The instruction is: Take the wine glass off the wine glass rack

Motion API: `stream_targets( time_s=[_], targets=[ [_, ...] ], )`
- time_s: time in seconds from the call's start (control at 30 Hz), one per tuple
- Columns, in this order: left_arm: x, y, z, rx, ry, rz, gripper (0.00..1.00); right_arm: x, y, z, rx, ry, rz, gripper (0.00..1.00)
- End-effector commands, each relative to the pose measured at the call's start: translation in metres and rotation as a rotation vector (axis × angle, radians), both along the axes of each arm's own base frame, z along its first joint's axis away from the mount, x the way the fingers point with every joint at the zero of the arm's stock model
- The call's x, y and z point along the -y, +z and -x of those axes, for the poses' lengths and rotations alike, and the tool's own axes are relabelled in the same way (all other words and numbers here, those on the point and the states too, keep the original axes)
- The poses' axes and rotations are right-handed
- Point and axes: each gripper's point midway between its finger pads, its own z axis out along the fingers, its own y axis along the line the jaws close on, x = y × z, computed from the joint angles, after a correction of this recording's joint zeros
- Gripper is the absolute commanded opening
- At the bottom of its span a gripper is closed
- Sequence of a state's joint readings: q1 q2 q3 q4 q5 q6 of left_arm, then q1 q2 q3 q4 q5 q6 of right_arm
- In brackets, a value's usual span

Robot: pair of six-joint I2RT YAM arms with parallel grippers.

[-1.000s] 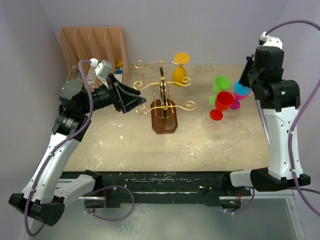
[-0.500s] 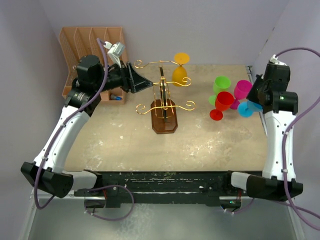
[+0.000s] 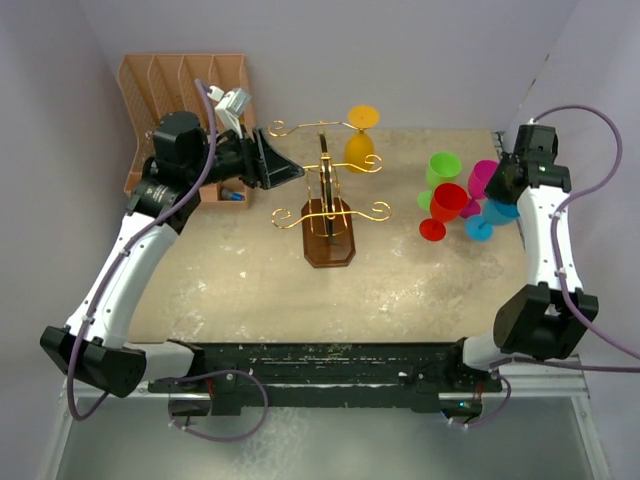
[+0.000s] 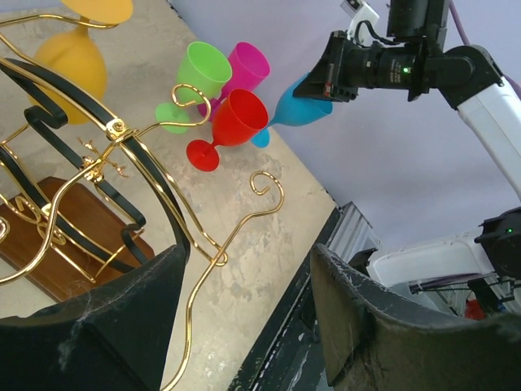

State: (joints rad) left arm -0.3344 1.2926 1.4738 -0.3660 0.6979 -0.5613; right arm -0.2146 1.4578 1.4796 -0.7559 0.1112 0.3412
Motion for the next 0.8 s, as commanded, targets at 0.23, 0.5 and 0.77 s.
stream_targets(
  time_s=[0.23,0.5,0.77],
  targets=[
    [-0.013,0.011,0.018,0.075,0.021,-0.020,0.66,0.008,-0.019,-0.035,0.013,-0.034,-0.019,0.00],
    [-0.016,0.008,0.028,0.070,0.022,-0.023,0.67,0.019,-0.044,-0.044,-0.031,-0.081,0.009,0.00],
    [-0.018,0.001,0.031,0.048,0.024,-0.034,0.72,0.017,-0.054,-0.049,-0.030,-0.064,-0.005,0.05]
  ],
)
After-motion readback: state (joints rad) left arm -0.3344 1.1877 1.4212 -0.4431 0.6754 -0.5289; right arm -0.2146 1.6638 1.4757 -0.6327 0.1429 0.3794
